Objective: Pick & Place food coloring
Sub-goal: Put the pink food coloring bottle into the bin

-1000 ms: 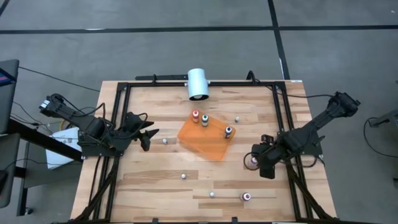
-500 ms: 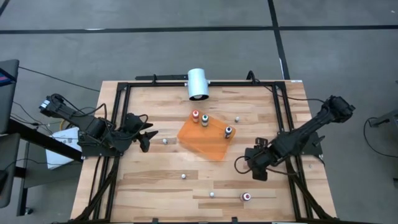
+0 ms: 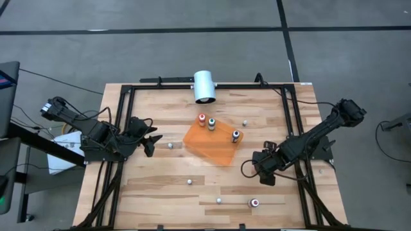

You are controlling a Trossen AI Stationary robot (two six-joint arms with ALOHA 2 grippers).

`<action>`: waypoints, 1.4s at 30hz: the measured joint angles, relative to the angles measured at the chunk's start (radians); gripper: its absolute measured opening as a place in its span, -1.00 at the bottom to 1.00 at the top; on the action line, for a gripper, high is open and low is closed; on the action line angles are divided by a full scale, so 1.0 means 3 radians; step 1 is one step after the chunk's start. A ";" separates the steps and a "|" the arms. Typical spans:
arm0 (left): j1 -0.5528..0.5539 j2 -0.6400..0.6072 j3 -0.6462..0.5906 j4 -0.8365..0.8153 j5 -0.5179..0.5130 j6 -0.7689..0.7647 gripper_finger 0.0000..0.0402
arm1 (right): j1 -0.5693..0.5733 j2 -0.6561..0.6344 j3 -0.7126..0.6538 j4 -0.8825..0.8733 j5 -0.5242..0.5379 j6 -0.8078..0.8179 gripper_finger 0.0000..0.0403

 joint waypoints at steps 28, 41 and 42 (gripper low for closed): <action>0.0000 0.0000 0.0001 0.0043 -0.0001 -0.0028 0.03 | -0.0322 -0.0286 0.0001 -0.0006 -0.0281 -0.0319 -0.28; 0.0000 0.0001 0.0001 0.0102 -0.0001 -0.0028 0.03 | -0.0666 -0.1333 0.0001 0.0453 -0.0258 -0.0439 -0.28; 0.0000 0.0001 0.0001 0.0102 -0.0001 -0.0028 0.03 | -0.0680 -0.1413 0.0001 0.0545 -0.0258 -0.0439 -0.27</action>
